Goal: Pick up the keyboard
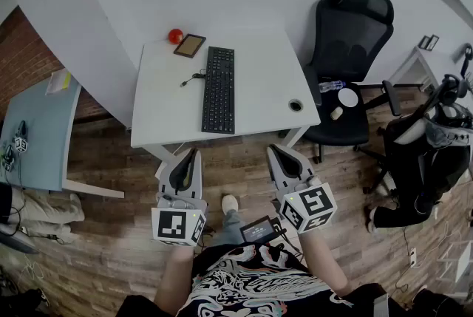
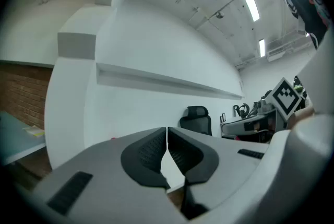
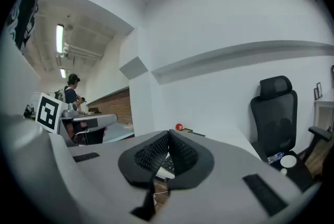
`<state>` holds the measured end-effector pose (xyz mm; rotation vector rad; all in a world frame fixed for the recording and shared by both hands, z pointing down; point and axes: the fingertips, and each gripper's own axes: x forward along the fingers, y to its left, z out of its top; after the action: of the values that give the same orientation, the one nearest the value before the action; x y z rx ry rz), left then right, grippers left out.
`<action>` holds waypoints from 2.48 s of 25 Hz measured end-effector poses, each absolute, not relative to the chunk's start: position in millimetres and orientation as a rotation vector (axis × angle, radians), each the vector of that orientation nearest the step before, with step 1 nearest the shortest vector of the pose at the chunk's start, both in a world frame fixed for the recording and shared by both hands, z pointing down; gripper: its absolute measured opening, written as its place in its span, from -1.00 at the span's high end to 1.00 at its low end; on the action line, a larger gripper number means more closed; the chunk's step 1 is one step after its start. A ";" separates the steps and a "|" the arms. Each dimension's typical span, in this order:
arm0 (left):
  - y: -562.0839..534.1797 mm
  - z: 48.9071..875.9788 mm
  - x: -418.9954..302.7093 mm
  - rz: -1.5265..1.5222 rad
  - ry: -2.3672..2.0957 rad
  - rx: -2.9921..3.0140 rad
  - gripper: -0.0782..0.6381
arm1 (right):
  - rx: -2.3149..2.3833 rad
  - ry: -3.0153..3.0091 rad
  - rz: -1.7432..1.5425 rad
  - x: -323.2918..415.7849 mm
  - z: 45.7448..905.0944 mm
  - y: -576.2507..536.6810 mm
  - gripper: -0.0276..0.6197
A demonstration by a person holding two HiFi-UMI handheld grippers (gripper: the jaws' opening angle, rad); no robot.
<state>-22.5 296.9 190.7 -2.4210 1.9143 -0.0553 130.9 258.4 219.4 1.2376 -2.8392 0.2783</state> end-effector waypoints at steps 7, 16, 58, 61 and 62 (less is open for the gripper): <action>402.1 200.7 4.7 -0.084 2.025 -2.380 0.71 | 1.296 -2.860 0.243 175.5 213.5 362.3 0.83; 428.1 177.1 26.4 -0.029 2.007 -2.356 0.71 | 1.382 -2.852 0.196 214.0 197.8 391.8 0.83; 57.3 253.1 -119.6 -0.171 1.963 -2.607 0.71 | 1.471 -2.620 0.437 72.0 267.0 57.0 0.82; 47.5 254.1 -122.7 -0.152 1.978 -2.632 0.71 | 1.452 -2.653 0.494 65.7 269.2 45.9 0.82; 42.2 255.1 -124.6 -0.153 1.982 -2.639 0.71 | 1.440 -2.663 0.508 62.6 270.2 40.9 0.82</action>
<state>-124.6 42.2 255.1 -2.6387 1.9821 -0.1528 62.6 40.9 270.2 1.4395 -2.6632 0.5084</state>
